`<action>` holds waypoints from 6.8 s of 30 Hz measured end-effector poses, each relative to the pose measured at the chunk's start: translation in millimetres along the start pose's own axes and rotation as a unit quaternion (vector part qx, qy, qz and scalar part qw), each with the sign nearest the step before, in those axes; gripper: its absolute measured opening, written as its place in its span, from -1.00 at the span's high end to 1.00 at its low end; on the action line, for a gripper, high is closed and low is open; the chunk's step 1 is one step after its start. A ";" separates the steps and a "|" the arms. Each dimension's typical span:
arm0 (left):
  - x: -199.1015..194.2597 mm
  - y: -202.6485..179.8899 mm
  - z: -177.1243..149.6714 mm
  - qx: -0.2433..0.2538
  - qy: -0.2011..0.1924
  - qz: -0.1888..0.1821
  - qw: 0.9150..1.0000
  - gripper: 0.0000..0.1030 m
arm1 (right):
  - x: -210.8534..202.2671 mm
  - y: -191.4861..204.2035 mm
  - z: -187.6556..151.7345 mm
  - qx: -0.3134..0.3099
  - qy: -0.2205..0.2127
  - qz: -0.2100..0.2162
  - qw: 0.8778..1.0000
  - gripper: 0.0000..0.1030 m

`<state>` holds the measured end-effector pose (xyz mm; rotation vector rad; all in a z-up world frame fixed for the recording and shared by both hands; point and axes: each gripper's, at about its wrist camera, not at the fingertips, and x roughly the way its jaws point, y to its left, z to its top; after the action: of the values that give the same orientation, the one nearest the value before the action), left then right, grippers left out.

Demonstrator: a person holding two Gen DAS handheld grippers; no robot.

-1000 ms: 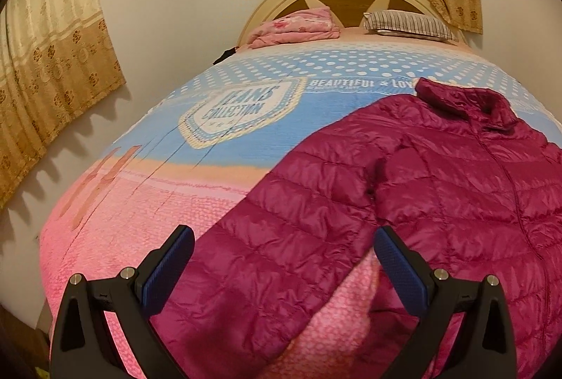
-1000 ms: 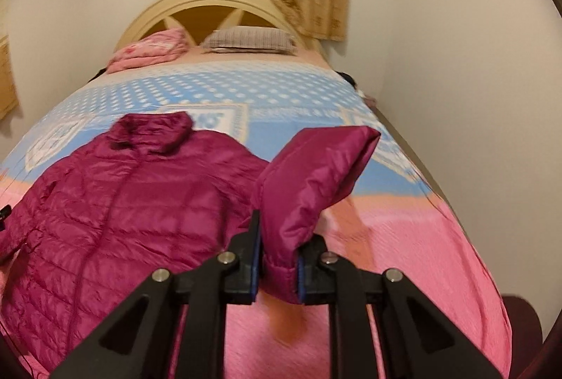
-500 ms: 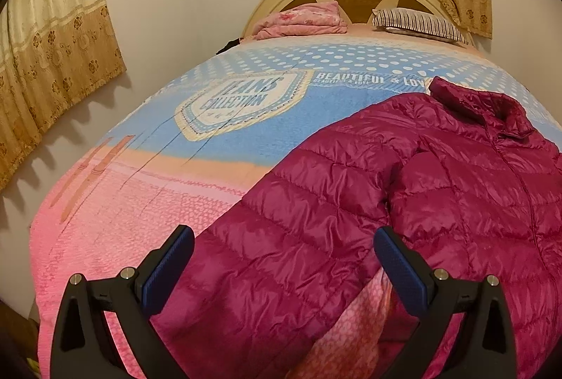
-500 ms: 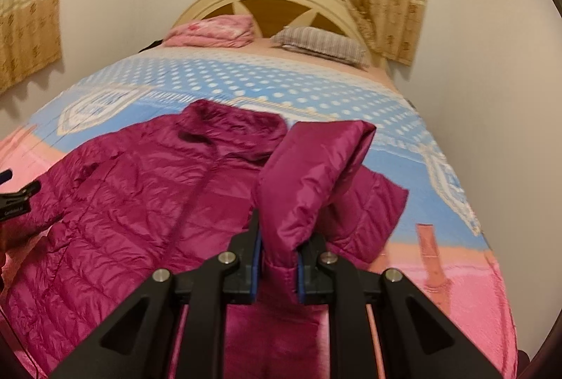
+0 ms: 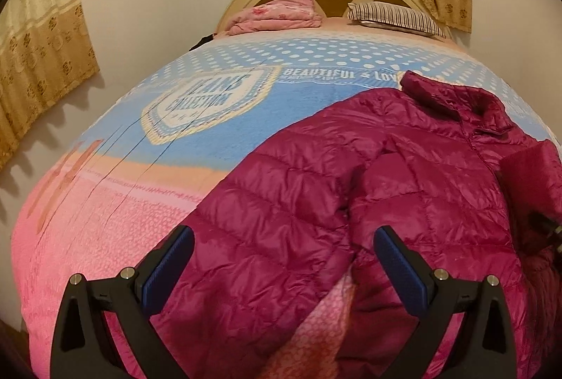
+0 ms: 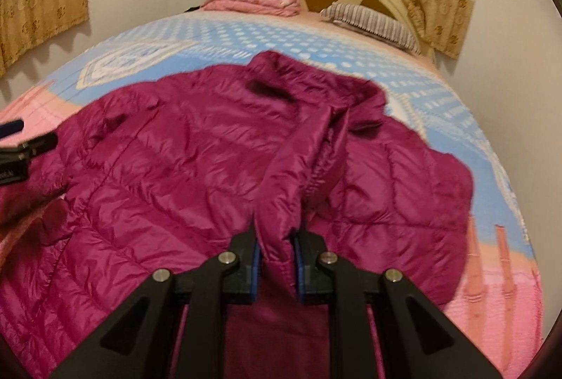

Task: Fold large clothes

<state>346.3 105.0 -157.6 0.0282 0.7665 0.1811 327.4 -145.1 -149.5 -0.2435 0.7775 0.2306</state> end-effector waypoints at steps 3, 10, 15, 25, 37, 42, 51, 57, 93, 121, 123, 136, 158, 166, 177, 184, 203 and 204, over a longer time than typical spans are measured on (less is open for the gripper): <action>-1.6 -8.4 6.5 0.002 0.005 -0.007 1.000 -0.98 | 10.5 9.1 -6.1 0.001 0.006 0.021 1.000 0.46; -26.1 -25.3 24.0 0.003 -0.006 -0.024 1.000 -0.98 | -26.8 19.9 -29.2 -0.020 -0.011 0.076 0.997 -0.36; -38.3 -65.8 29.0 0.021 -0.016 -0.062 0.998 -0.98 | -55.3 -14.4 -48.2 0.023 -0.033 0.065 0.997 -0.36; -15.8 -153.7 20.0 0.060 0.023 -0.130 0.989 -0.96 | -28.0 -70.3 -85.4 0.092 -0.003 -0.018 0.996 -0.38; 4.2 -174.5 10.9 0.069 0.055 -0.173 0.981 0.84 | -12.8 -67.9 -95.0 0.093 0.018 -0.015 0.995 -0.67; -15.8 -149.4 8.7 0.078 0.026 -0.156 0.984 0.98 | -13.3 -70.7 -97.7 0.100 0.019 -0.009 0.995 -0.68; -11.2 -119.4 8.7 0.037 0.049 -0.175 0.983 0.96 | -7.6 -66.0 -93.9 0.087 0.029 -0.023 0.996 -0.74; -15.2 -129.4 12.7 0.017 0.047 -0.217 0.975 0.95 | -7.2 -63.6 -94.3 0.082 0.030 -0.029 0.996 -0.74; -23.3 -114.4 -0.8 0.065 0.019 -0.172 0.983 0.76 | -8.3 -63.6 -95.3 0.085 0.023 -0.015 0.996 -0.75; -21.7 -142.8 22.8 0.094 -0.077 -0.096 0.988 -0.61 | -58.6 -150.7 -26.9 0.174 -0.009 -0.024 0.984 -0.56; -0.3 -141.2 22.2 0.072 -0.053 -0.071 0.994 -0.61 | -35.3 -161.4 -10.1 0.181 -0.020 -0.046 0.982 -0.42; 59.4 -143.5 0.2 0.066 0.028 -0.061 0.996 -0.70 | 81.0 -160.3 -8.2 0.171 0.036 -0.044 0.984 -0.13; 77.0 -135.7 -0.8 0.035 0.062 -0.087 0.994 -0.96 | 37.9 -65.7 -21.2 0.095 0.035 0.013 0.995 -0.27; 79.2 -137.0 0.1 0.035 0.063 -0.090 0.993 -0.98 | 54.8 -60.1 -31.5 0.090 0.032 -0.004 0.995 -0.33; 32.4 -92.8 14.7 0.010 0.015 -0.111 0.994 -0.98 | 53.1 -58.9 -35.0 0.087 0.025 -0.008 0.996 -0.35; -5.4 27.3 -11.0 -0.004 0.012 -0.005 1.000 -0.97 | 53.5 -57.7 -35.0 0.087 0.024 -0.008 0.996 -0.36; -32.7 125.1 -97.7 -0.145 0.058 -0.005 0.988 0.05 | 49.4 -50.1 -36.0 0.069 0.020 -0.037 0.997 -0.46; -30.0 125.4 -95.9 -0.141 0.063 -0.005 0.988 0.16 | 49.7 -50.0 -35.8 0.069 0.020 -0.037 0.997 -0.46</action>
<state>239.6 219.3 -194.6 -0.2579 0.8604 0.2830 352.6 -197.4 -203.0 -0.1458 0.8187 0.1024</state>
